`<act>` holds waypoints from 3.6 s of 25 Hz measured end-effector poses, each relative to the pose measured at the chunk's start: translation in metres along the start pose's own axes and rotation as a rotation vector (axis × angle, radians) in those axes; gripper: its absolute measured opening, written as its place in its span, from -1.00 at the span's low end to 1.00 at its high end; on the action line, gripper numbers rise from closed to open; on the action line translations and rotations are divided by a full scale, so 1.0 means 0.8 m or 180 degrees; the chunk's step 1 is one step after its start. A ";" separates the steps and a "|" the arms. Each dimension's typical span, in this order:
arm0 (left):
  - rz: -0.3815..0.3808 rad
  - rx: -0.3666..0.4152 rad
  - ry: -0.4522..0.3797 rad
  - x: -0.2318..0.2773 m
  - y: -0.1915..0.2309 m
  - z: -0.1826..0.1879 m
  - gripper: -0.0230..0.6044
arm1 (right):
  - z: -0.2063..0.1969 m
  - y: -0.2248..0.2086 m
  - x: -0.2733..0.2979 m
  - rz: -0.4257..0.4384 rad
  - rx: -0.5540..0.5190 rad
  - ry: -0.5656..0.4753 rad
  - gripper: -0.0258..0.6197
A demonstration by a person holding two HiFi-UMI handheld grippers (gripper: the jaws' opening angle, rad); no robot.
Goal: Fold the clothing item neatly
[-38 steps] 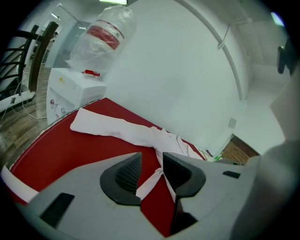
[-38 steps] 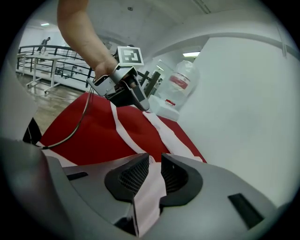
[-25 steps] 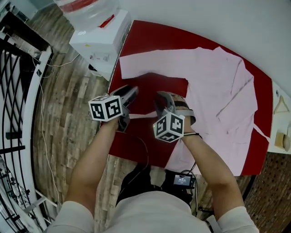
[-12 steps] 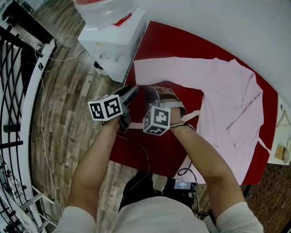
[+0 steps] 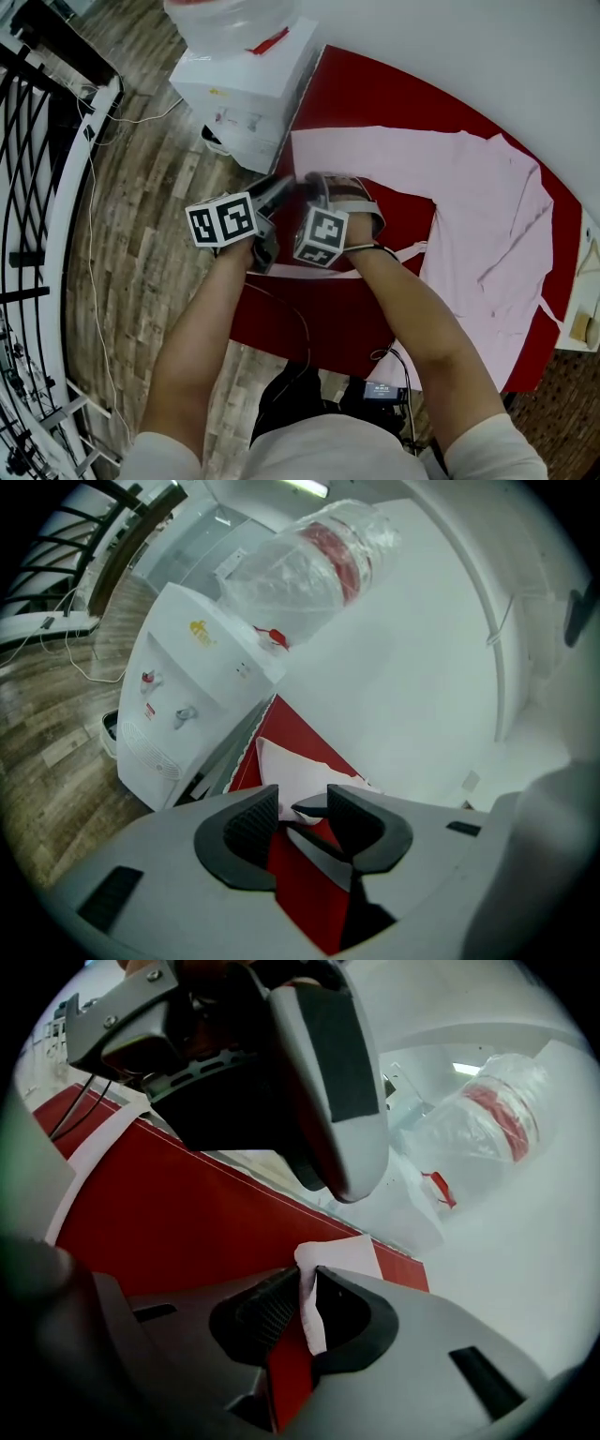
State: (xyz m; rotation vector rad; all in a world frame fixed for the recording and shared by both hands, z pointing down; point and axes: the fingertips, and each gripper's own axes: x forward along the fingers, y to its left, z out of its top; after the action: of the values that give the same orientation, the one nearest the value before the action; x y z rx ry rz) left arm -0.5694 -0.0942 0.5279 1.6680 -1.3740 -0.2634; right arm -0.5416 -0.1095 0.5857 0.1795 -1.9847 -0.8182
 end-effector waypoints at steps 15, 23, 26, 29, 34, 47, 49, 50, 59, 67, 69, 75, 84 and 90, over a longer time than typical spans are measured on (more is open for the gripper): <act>-0.0565 -0.1280 -0.0250 0.042 0.005 0.031 -0.26 | 0.013 -0.077 -0.064 -0.0505 0.0282 -0.0384 -0.83; -0.0186 -0.1309 -0.0178 0.077 0.045 0.048 -0.24 | 0.011 -0.053 -0.079 -0.0533 -0.0061 -0.0434 -0.83; -0.0120 -0.1333 -0.0021 0.086 0.048 0.041 -0.24 | 0.005 -0.051 -0.083 -0.0562 0.0011 -0.0427 -0.83; -0.0219 -0.1406 0.0057 0.081 0.040 0.040 -0.24 | -0.005 -0.061 -0.083 -0.0600 0.0168 -0.0393 -0.83; -0.0475 -0.1542 0.0313 0.065 0.016 0.008 -0.24 | -0.016 -0.077 -0.082 -0.0650 0.0331 -0.0350 -0.83; -0.0692 -0.1924 0.0168 0.057 0.001 -0.004 -0.24 | -0.025 -0.093 -0.081 -0.0712 0.0448 -0.0315 -0.83; -0.0738 -0.1982 0.0145 0.058 -0.003 -0.006 -0.24 | -0.024 -0.095 -0.082 -0.0720 0.0466 -0.0325 -0.83; -0.0759 -0.2023 0.0118 0.059 -0.004 -0.005 -0.24 | -0.022 -0.095 -0.084 -0.0720 0.0451 -0.0340 -0.83; -0.0352 -0.1752 0.0094 0.084 0.025 0.012 -0.24 | -0.004 -0.057 -0.094 -0.0662 0.0110 -0.0465 -0.83; -0.0622 -0.1649 0.0091 0.088 -0.006 0.025 -0.32 | -0.016 -0.043 -0.099 -0.0646 -0.0065 -0.0388 -0.83; -0.0553 -0.1562 0.0181 0.090 -0.003 0.019 -0.32 | -0.019 -0.040 -0.099 -0.0637 -0.0118 -0.0368 -0.83; -0.0301 -0.1398 0.0383 0.096 0.005 0.001 -0.69 | -0.019 -0.036 -0.105 -0.0634 -0.0117 -0.0389 -0.83; -0.0638 -0.0395 0.0176 0.097 -0.097 0.048 -0.88 | -0.049 -0.058 -0.140 -0.0854 0.0620 -0.0400 -0.83; -0.0943 0.0391 0.0217 0.106 -0.205 0.054 -0.88 | -0.080 -0.080 -0.188 -0.1035 0.1589 -0.0507 -0.83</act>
State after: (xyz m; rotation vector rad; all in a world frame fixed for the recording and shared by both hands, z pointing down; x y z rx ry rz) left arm -0.4601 -0.1976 0.4133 1.9662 -1.1092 -0.2933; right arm -0.4208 -0.1236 0.4592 0.7633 -2.3186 -0.5292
